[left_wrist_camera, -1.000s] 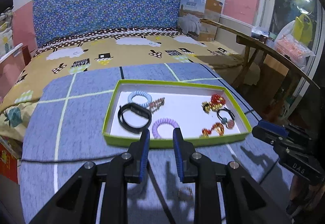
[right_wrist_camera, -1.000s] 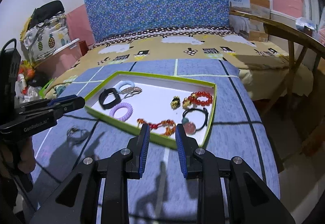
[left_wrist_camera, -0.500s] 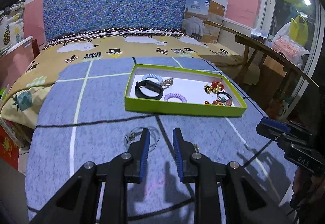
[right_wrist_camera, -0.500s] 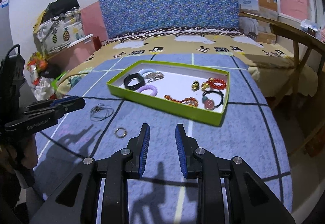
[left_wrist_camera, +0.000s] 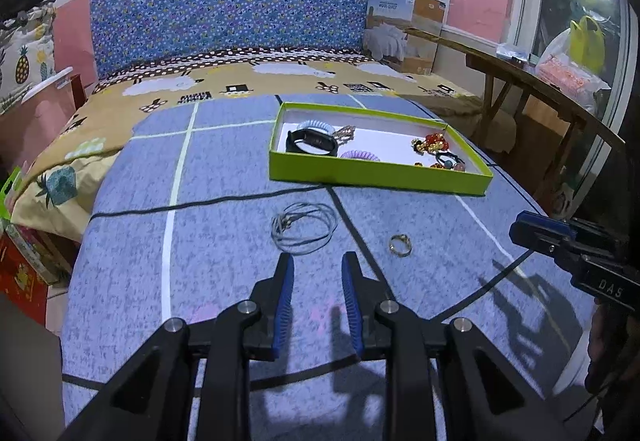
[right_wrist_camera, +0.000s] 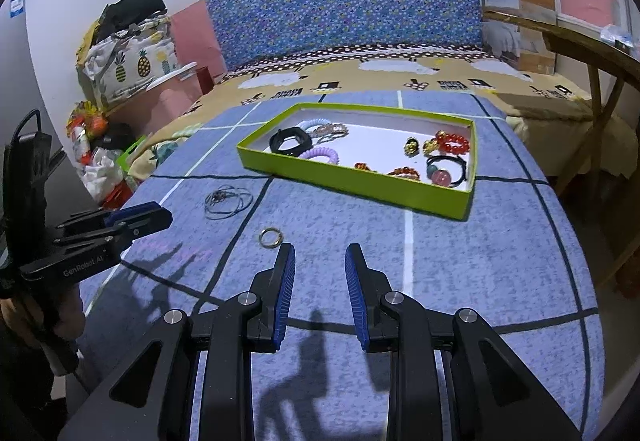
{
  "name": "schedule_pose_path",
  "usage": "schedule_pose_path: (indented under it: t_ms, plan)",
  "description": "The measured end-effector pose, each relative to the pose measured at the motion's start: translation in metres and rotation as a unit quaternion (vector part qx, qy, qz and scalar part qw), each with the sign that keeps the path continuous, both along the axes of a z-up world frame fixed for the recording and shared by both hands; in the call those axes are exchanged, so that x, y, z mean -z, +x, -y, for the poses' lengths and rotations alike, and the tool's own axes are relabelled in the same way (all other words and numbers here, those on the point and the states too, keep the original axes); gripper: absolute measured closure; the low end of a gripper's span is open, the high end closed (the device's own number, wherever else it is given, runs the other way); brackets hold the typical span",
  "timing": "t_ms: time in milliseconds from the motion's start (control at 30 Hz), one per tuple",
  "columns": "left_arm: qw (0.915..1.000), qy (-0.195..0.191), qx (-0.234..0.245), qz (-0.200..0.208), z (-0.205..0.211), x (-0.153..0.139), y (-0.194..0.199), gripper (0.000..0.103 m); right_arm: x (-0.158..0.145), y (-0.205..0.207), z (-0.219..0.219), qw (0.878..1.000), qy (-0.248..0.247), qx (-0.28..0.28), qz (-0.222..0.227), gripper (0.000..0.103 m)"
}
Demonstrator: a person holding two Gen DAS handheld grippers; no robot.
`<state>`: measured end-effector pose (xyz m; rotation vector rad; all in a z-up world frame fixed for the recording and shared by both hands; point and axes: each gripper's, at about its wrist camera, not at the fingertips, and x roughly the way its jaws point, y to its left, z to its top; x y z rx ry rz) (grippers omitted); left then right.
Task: Organize jewelry
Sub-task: 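Withdraw both tools from the box toward the grey cord and gold ring, then grasp the grey cord with the left tool while the right tool grasps the gold ring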
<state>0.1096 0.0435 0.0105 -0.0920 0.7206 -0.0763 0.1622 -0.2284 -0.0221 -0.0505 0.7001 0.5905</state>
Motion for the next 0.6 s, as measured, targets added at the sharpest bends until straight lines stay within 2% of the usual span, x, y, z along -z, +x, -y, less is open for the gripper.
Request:
schedule_pose_path:
  t_ms: [333, 600]
  plan:
    - [0.9998, -0.011, -0.016, -0.009, -0.017, 0.005, 0.0, 0.074, 0.006, 0.0, -0.024, 0.999, -0.018, -0.028, -0.012, 0.076]
    - [0.9998, 0.0, -0.016, -0.011, -0.023, 0.005, 0.015, 0.073, 0.009, 0.007, -0.038, 0.999, -0.031, -0.037, -0.014, 0.076]
